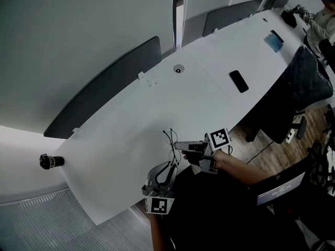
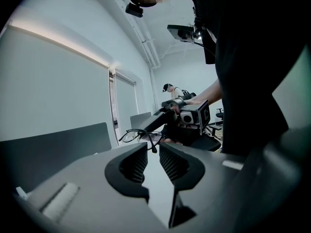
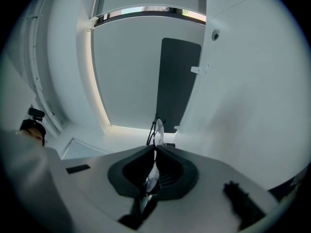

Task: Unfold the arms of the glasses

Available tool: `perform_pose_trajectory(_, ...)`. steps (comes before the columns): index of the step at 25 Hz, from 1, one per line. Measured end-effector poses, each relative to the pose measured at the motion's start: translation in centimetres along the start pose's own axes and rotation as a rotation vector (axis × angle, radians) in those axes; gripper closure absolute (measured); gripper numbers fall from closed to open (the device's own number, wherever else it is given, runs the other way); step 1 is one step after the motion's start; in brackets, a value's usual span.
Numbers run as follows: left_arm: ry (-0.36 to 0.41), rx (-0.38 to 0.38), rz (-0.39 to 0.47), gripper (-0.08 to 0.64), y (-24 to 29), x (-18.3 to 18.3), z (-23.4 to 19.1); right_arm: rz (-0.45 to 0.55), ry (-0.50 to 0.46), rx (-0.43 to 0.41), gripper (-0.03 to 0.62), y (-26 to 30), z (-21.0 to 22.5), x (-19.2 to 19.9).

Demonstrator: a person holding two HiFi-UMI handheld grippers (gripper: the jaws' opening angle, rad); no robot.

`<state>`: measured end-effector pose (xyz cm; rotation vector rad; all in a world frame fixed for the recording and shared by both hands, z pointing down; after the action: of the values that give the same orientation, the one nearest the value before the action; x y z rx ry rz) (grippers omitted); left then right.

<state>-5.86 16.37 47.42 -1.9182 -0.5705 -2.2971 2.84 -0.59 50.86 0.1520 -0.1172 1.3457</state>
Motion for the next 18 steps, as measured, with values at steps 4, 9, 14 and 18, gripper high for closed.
perform_pose_trajectory(4, -0.024, 0.004, -0.026, 0.485, -0.2, 0.5, 0.0, -0.018, -0.010, 0.006, 0.574, 0.6, 0.0, 0.3)
perform_pose_trajectory(9, -0.031, 0.030, -0.025, 0.525, 0.0, 1.1, 0.0, -0.011, 0.028, 0.015, 0.574, 0.5, 0.6, 0.7)
perform_pose_trajectory(14, -0.030, 0.039, -0.039, 0.529, -0.2, 1.0, -0.4, -0.025, -0.004, 0.044, 0.574, 0.1, 0.7, 0.6)
perform_pose_trajectory(18, -0.012, 0.031, -0.013, 0.529, -0.4, 1.0, -1.2, -0.053, -0.061, 0.073, 0.574, 0.1, 0.8, 0.4)
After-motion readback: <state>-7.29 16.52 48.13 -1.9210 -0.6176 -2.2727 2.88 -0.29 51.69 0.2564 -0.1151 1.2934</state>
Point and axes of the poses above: the fingertips, and each gripper's own axes: y forward along the fingers, z to its right, x out of its underside, the point moved 8 cm from there along -y, backward along the fingers, and after that the axes turned 3 degrees about -y, right-handed, at the moved point
